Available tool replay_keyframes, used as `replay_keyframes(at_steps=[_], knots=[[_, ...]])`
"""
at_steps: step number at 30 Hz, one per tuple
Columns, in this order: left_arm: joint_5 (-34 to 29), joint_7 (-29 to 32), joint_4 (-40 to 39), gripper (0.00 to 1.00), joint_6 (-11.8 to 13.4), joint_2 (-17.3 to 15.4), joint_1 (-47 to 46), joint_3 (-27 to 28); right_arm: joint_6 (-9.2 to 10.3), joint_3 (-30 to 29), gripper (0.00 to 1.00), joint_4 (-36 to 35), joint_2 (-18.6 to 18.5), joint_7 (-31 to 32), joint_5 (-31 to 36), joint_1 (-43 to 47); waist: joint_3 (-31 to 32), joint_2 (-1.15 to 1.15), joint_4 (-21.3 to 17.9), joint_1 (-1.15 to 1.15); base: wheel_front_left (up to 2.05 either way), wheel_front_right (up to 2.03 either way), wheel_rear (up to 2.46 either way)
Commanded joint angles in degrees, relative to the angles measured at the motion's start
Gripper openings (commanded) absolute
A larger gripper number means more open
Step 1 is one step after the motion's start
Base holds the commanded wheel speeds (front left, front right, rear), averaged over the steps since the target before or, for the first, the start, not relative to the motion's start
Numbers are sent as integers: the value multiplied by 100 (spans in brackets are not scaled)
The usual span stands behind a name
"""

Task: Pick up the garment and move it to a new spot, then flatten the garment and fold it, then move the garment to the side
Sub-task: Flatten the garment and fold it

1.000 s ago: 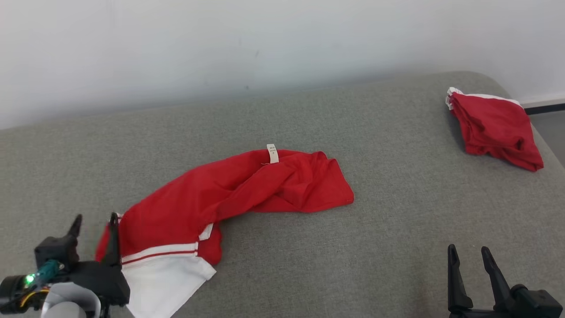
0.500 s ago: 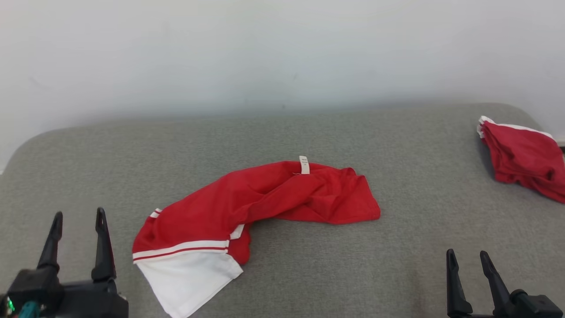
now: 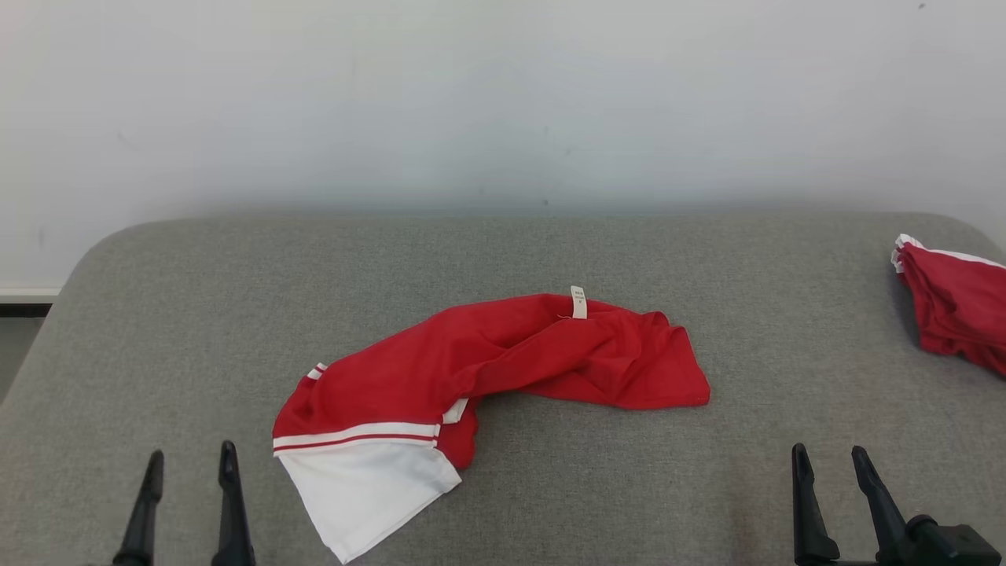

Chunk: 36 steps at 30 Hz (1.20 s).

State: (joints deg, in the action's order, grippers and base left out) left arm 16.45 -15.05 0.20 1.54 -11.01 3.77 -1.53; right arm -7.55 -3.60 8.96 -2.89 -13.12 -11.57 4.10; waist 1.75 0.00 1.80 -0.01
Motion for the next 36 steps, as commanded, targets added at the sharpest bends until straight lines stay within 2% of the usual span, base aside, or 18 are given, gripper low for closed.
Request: replay_keyframes(at_steps=[1, 11, 20, 26, 36], knots=[[-37, -16, -28, 100, -13, 71, 89, 43, 15, -1, 100, -9, 1, 5, 11, 74, -5, 0, 14, 1, 0, 0, 0], [-340, -16, 77, 100, -280, 423, 222, 251, 15, 48, 100, -22, -27, 135, 27, 28, -17, 0, 80, 1, 0, 0, 0], [-527, -16, 151, 100, -448, 561, 38, 352, 15, 271, 100, 260, -332, 498, 81, -762, -59, 0, 217, 1, 0, 0, 0], [-582, -17, 210, 100, -533, 650, -57, 307, 15, 417, 100, 815, -559, 875, 50, -1641, -155, 0, 493, 1, 0, 0, 0], [-566, -17, 366, 100, -664, 767, -507, 107, 15, 573, 100, 2200, -958, 1281, 73, -3175, -761, 0, 1041, 1, 0, 0, 0]])
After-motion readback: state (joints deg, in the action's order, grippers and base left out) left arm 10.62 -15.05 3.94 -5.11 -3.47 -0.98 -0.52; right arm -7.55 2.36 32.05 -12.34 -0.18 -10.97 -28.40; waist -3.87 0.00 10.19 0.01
